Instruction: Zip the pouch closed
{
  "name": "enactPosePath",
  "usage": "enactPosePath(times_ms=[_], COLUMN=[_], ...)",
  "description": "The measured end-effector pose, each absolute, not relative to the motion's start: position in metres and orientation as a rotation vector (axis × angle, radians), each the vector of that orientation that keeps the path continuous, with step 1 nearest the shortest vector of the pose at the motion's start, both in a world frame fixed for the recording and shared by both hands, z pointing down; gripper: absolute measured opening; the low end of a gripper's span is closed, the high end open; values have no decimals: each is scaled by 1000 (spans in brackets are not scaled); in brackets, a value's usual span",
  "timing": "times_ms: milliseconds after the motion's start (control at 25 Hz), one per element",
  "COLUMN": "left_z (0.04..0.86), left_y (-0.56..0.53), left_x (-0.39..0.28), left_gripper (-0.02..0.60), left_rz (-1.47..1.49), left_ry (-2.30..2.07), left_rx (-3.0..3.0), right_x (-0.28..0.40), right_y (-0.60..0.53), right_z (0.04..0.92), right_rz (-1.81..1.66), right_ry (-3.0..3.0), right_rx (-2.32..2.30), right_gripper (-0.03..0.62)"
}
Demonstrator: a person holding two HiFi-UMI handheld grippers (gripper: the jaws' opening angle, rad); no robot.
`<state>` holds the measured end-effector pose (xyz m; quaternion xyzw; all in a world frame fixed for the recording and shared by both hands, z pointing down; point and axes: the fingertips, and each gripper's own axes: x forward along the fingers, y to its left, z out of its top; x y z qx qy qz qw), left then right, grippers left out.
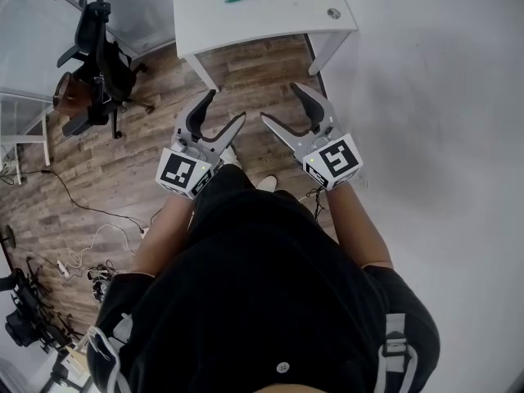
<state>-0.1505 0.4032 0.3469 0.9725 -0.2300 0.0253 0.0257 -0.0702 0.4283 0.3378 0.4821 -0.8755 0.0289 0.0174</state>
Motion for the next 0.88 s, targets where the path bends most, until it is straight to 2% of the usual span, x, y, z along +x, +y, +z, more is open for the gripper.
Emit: enactPosePath(times_ms=[440,880], left_z=[352,355], left_y=[307,197], left_x=[-137,-153], left_gripper=[308,308], left_rz=[60,60], left_ry=[-691,-627], left_rx=[2993,2998], right_x=[-60,-88], right_y=[338,229], right_z=[342,350], right_rz=[112,162], right_ry=[-2677,-2635], right_rx=[1504,1528], right_gripper=[337,337])
